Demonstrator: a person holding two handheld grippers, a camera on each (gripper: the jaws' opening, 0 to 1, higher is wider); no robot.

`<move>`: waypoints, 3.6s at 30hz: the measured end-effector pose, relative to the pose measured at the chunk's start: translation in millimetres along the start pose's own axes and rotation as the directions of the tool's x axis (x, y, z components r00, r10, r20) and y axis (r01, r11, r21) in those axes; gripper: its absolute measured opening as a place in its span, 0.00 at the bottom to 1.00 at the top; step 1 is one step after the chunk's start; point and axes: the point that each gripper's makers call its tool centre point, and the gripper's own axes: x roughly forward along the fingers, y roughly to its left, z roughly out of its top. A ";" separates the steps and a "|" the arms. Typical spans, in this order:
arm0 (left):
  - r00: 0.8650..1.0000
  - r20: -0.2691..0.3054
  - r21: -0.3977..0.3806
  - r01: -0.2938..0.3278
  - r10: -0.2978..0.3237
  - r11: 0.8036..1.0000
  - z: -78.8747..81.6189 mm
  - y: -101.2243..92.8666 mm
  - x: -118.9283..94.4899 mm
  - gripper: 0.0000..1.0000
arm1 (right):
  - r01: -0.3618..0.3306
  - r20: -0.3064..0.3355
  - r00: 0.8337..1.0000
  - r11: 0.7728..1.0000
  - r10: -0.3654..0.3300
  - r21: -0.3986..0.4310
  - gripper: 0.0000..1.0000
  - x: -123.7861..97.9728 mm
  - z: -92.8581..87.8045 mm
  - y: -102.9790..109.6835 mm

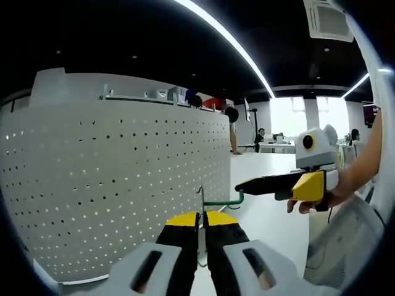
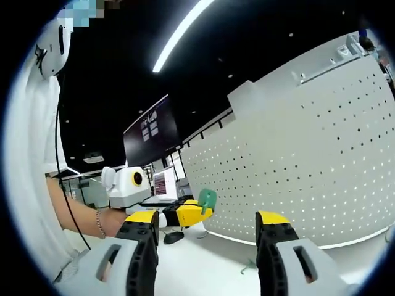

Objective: Insert the hook assembly into the mounting plate slot until the hook locks in place.

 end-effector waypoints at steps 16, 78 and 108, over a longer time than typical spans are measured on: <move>1.000 0.000 0.000 -0.009 0.009 1.000 -1.2 0.5 -1.3 0.02 | -0.018 0.006 1.000 1.000 0.018 0.007 0.57 24.3 -0.5 5.7; 0.999 0.008 0.002 -0.039 0.039 0.999 4.3 -0.6 -0.1 0.02 | 0.045 -0.046 0.998 0.999 -0.045 -0.003 0.02 51.7 -6.7 1.3; 0.999 -0.012 0.016 -0.031 0.031 0.999 2.4 -5.5 2.4 0.02 | 0.102 -0.098 0.989 0.993 -0.107 -0.052 0.01 49.1 -7.0 2.8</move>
